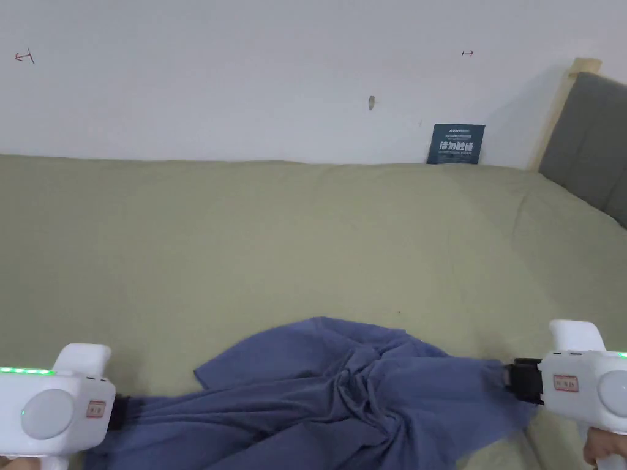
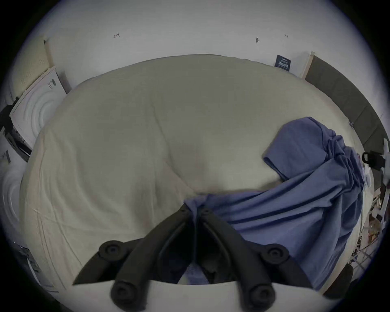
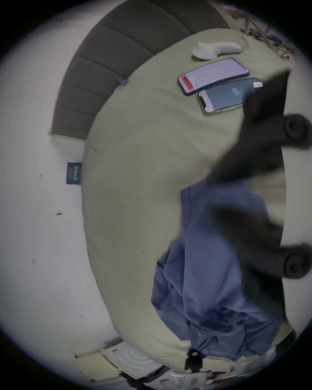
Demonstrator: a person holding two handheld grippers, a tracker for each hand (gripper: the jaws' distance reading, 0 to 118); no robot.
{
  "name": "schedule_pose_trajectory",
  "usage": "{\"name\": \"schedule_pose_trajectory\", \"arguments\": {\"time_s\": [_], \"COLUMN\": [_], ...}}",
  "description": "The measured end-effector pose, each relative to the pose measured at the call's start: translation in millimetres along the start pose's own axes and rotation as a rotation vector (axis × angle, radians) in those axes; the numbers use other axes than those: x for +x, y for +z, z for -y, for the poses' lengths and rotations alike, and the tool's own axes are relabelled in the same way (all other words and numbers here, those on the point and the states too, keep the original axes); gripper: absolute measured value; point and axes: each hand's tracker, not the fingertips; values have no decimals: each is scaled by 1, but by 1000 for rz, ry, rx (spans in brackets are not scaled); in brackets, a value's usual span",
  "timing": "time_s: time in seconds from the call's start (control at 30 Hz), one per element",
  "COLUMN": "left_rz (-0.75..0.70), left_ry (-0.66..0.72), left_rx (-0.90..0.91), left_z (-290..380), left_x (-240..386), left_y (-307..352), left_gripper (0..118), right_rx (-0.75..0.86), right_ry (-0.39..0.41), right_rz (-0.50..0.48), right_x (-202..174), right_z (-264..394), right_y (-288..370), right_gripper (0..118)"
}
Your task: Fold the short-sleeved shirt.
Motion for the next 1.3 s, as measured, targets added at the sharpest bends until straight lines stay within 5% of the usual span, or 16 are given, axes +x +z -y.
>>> {"name": "schedule_pose_trajectory", "arguments": {"time_s": [0.03,0.1,0.27,0.3,0.4,0.43,0.63,0.73,1.03,1.3], "left_rz": [-1,-3,-2,-3,-4,-4,-28,-86,-183,-238], "left_ry": [-5,-10,-11,-10,0,15,120,113,181,181], "left_rx": [0,-2,-4,-4,-1,6,165,271,471,551], "left_z": [0,0,-1,0,0,0,-10,-17,-28,-54], "left_x": [1,1,1,1,1,0,-27,-48,-105,-114], "left_y": [0,-2,-4,-4,-2,1,76,138,311,379], "left_gripper": [3,3,3,3,3,3,3,3,3,3], "right_rx": [-50,-75,-116,-137,-144,-119,48,158,389,500], "right_ry": [-2,41,107,106,69,49,51,-19,71,71], "right_rz": [4,7,68,69,16,34,18,-26,-98,-78], "right_x": [2,2,1,-1,-3,-6,-8,-2,-35,-42], "right_z": [-3,-5,-5,-1,1,1,-19,-40,-81,-124], "right_y": [-12,-26,-53,-54,-54,-45,32,91,259,321], "right_gripper": [118,105,101,90,10,3,2,2,2,2]}}
